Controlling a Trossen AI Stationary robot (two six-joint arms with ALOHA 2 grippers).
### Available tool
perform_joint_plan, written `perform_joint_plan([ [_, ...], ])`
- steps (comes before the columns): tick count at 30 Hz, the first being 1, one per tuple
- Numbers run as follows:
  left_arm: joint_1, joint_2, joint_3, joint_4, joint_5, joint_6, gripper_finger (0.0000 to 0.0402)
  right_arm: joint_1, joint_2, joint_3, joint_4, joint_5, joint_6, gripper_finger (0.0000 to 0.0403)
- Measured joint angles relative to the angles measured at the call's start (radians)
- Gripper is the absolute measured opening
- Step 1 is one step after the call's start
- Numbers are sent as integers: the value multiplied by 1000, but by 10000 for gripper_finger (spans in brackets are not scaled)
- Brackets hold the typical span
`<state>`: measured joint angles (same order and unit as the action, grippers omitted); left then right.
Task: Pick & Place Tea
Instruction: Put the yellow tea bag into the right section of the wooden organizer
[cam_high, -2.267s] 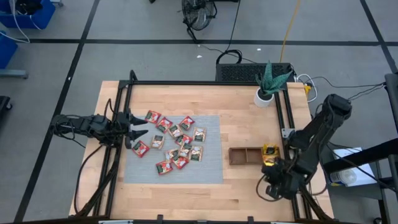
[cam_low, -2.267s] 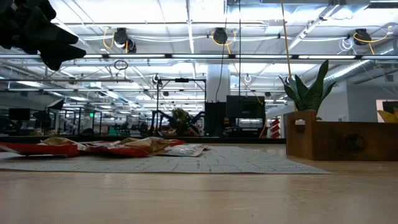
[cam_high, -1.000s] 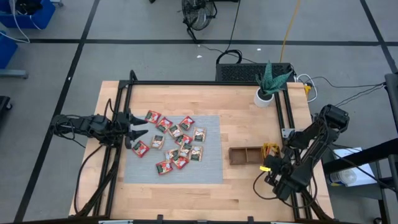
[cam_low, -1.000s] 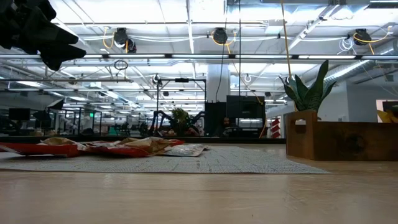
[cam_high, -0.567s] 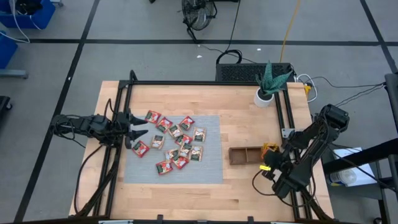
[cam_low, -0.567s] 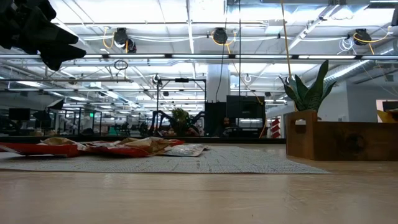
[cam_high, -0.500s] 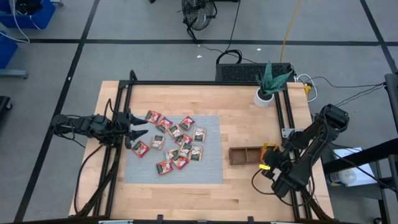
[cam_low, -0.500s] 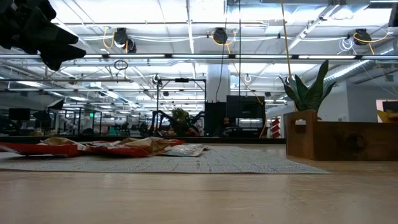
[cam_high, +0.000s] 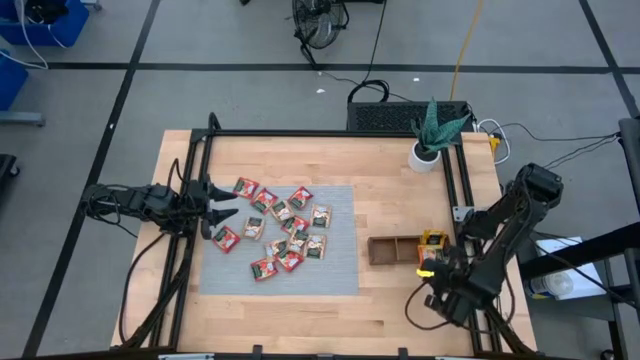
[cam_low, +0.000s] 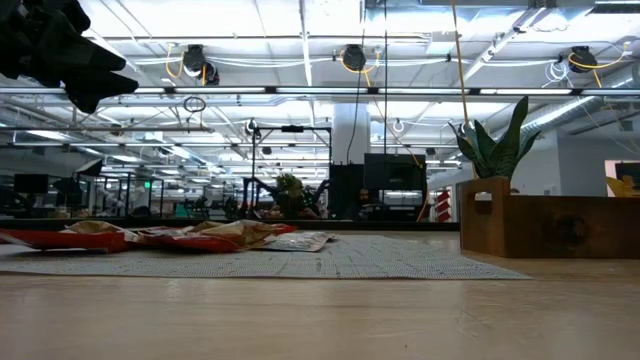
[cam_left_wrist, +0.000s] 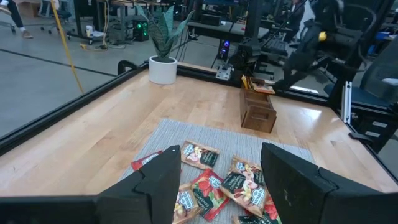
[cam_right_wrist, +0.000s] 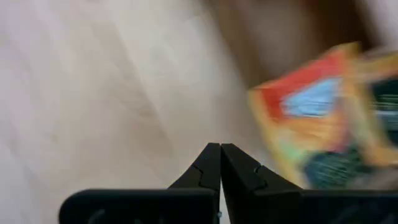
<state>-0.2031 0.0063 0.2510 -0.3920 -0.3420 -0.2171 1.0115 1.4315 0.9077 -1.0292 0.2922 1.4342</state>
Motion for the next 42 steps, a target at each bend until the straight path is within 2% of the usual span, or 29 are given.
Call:
perform_joint_plan([
  [3, 0, 0, 0, 0, 0, 0, 223, -8, 0, -73, 112, 2, -7, 0],
  [7, 0, 0, 0, 0, 0, 0, 223, -15, 0, -121, 147, 61, -9, 0],
  [13, 0, 0, 0, 0, 0, 0, 223, -21, 0, -121, 96, 188, -6, 0],
  [21, 0, 0, 0, 0, 0, 0, 223, -23, 0, -120, -6, 215, 69, 0],
  [32, 0, 0, 0, 0, 0, 0, 223, -24, 0, -119, -67, 246, 72, 0],
  [42, 0, 0, 0, 0, 0, 0, 223, -46, 0, -46, -257, 265, 72, 0],
])
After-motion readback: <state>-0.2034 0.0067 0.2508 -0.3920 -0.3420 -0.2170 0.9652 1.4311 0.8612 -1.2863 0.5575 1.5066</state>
